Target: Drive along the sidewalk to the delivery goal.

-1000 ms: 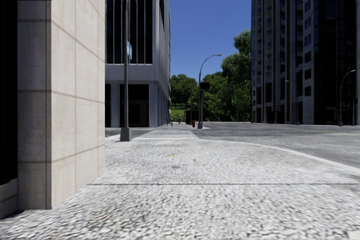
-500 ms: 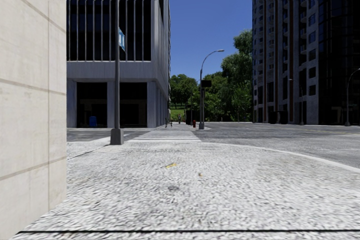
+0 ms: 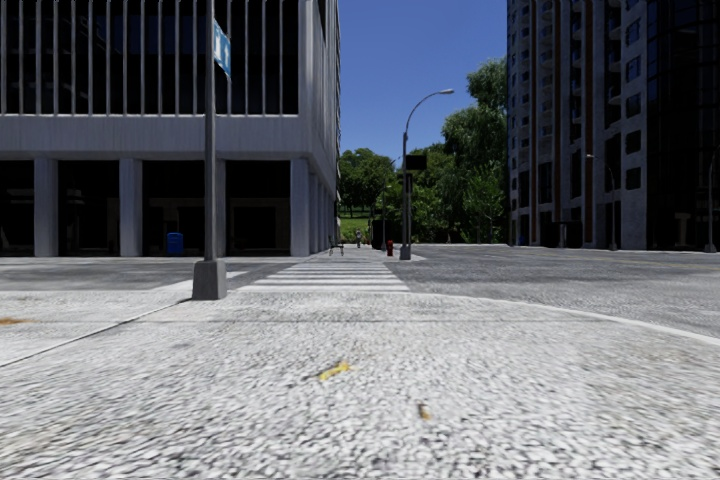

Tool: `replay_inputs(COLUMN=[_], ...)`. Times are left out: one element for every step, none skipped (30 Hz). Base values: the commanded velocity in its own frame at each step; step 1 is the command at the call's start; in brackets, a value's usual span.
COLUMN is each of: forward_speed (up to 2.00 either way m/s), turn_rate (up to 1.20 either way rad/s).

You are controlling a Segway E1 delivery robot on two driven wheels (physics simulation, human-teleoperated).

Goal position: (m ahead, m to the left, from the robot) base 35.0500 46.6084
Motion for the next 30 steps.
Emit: replay_inputs(forward_speed=[2.0,2.0,2.0,2.0,2.0,2.0,2.0,2.0,2.0,2.0,2.0,2.0,2.0,2.0,2.0,2.0,2.0,2.0,2.0,2.0,2.0,2.0,2.0,2.0,2.0,2.0,2.0,2.0,2.0,2.0], turn_rate=[0.0,0.0,0.0,0.0,0.0,0.0,0.0,0.0,0.0,0.0,0.0,0.0,0.0,0.0,0.0,0.0,0.0,0.0,0.0,0.0,0.0,0.0,0.0,0.0,0.0,0.0,0.0,0.0,0.0,0.0])
